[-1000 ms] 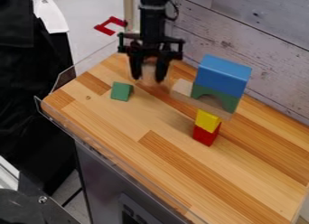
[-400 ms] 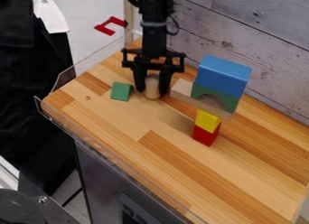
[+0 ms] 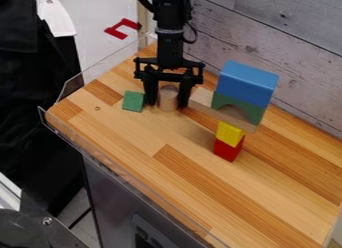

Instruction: Move the cylinder to the right side of the green triangle

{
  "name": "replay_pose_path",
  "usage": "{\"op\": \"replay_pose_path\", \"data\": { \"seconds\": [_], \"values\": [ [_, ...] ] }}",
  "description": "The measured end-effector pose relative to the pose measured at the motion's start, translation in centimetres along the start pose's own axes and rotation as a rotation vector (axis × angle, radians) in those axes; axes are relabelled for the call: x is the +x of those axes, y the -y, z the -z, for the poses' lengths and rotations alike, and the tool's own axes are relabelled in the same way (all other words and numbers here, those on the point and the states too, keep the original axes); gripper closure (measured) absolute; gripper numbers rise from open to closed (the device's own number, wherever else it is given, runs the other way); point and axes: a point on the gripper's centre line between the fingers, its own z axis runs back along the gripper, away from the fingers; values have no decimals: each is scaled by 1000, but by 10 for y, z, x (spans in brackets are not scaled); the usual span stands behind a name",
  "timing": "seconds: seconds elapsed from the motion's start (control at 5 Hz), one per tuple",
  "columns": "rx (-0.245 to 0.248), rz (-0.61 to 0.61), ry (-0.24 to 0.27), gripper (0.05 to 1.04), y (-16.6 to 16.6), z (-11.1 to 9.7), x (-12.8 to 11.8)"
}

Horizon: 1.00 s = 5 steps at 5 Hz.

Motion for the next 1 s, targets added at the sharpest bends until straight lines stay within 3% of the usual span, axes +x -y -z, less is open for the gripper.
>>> {"op": "replay_pose_path", "data": {
  "seconds": [0.2, 0.4, 0.6, 0.8, 1.0],
  "values": [
    [0, -34, 80, 79, -1, -24, -7],
    [0, -40, 232, 83, -3, -80, -17],
    [54, -16, 289, 83, -4, -117, -28],
    [87, 33, 291, 83, 7, -141, -47],
    [90, 83, 288, 83, 26, -156, -49]
  ]
}}
